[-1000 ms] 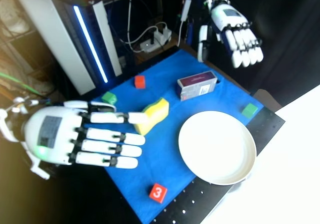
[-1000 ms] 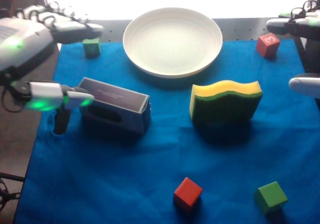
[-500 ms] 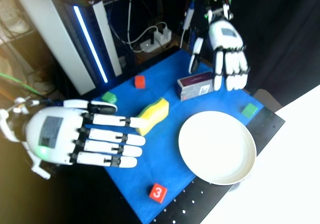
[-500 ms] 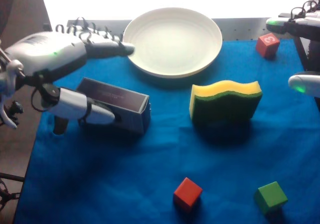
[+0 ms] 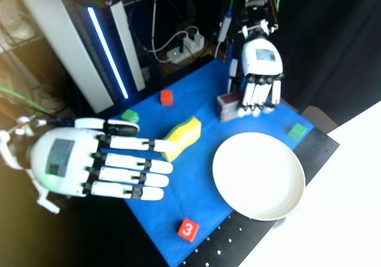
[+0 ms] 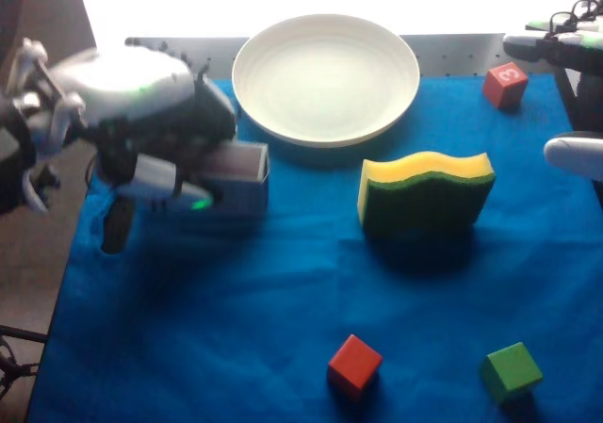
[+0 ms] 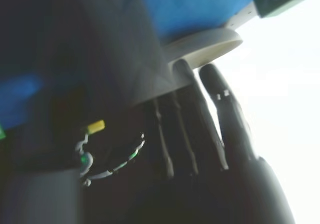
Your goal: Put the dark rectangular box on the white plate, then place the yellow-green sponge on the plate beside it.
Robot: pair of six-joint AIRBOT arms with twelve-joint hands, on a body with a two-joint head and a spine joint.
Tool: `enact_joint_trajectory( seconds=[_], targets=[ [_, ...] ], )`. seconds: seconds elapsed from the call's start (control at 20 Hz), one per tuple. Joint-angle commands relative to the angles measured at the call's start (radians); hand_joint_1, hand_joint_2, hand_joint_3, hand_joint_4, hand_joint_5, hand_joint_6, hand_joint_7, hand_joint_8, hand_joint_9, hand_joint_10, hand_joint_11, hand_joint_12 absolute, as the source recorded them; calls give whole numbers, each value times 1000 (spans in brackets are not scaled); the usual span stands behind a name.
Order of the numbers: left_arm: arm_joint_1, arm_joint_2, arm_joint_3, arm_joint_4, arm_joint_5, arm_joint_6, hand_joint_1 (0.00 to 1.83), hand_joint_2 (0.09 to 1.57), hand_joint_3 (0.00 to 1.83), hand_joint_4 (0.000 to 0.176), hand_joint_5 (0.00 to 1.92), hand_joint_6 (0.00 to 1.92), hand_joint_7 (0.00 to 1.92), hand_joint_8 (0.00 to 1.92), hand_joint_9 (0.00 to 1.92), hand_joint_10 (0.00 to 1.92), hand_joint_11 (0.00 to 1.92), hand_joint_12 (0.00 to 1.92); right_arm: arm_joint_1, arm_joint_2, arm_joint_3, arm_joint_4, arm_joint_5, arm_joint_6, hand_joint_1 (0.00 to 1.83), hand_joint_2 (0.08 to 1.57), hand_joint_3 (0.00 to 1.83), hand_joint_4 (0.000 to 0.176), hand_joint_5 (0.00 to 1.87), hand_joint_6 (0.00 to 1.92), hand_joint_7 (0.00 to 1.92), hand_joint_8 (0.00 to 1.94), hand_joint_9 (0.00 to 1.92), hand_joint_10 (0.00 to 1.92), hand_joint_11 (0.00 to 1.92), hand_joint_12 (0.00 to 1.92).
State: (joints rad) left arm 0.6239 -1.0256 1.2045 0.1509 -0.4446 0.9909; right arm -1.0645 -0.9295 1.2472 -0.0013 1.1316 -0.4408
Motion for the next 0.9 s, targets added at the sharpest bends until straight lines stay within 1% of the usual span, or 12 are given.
enact_joint_trajectory(
  seconds=[0.0,0.2,0.3,0.35,0.4,0.45,0.5,0.6,0.7,0.75,0.8,0.85],
  targets=[
    [-29,5,7,-7,-129,-1,1274,1088,0,0,1050,686,1044,1127,943,1230,750,1606,16,2,5,30,119,6,484,1182,0,113,290,0,235,3,181,7,0,483],
    [-161,-17,55,20,-137,-1,1278,1058,0,0,1099,622,1141,917,1012,843,721,1463,16,0,5,30,119,6,492,1190,2,103,300,3,251,5,211,13,14,502],
    [-209,-49,94,19,-139,-2,1288,1041,0,0,1165,494,1172,884,1066,934,791,1397,16,-2,6,30,119,6,481,1187,0,105,314,0,269,0,238,0,7,618],
    [-228,-80,125,3,-140,-1,1282,1034,0,0,1111,635,1245,701,1096,614,157,1277,16,-4,8,30,119,6,497,1190,1,104,318,1,271,0,242,2,1,628],
    [-233,-100,143,-6,-141,-1,1270,1044,2,0,1076,714,1217,726,1123,493,233,1474,16,-6,9,30,119,6,504,1188,0,112,319,1,273,0,243,1,0,614],
    [-239,-132,170,-24,-138,12,1371,1041,2,0,1050,754,1222,599,1068,875,632,1254,16,-10,12,30,119,6,514,1186,0,118,325,1,273,0,249,2,0,632],
    [-244,-161,188,-55,-128,50,1388,1048,0,0,1024,824,1219,588,1026,968,704,1037,16,-13,14,30,119,6,529,1187,0,103,335,4,278,2,257,4,0,632],
    [-258,-226,228,-144,-92,187,1272,1029,1,0,1085,751,1284,531,981,427,93,1382,16,-20,19,30,119,6,565,1187,0,97,343,2,284,2,244,1,0,575],
    [-263,-283,278,-178,-55,229,1251,1053,5,0,1020,894,1223,597,938,160,3,649,16,-25,23,30,119,7,571,1191,0,89,337,2,280,1,241,2,0,606],
    [-263,-302,298,-185,-41,229,1249,1071,0,0,975,949,1192,673,1111,145,360,1203,17,-27,23,30,119,7,569,1194,0,90,342,0,277,0,249,1,0,653],
    [-263,-319,316,-188,-27,229,1248,1090,4,0,930,962,1133,832,1198,168,646,1248,17,-29,23,30,119,7,558,1192,0,102,340,0,272,0,249,0,8,671],
    [-263,-330,326,-193,-17,229,1228,1127,0,0,858,1063,1055,971,1161,175,666,1320,17,-31,24,30,119,7,567,1188,0,105,342,0,272,0,253,1,1,708]
  ],
)
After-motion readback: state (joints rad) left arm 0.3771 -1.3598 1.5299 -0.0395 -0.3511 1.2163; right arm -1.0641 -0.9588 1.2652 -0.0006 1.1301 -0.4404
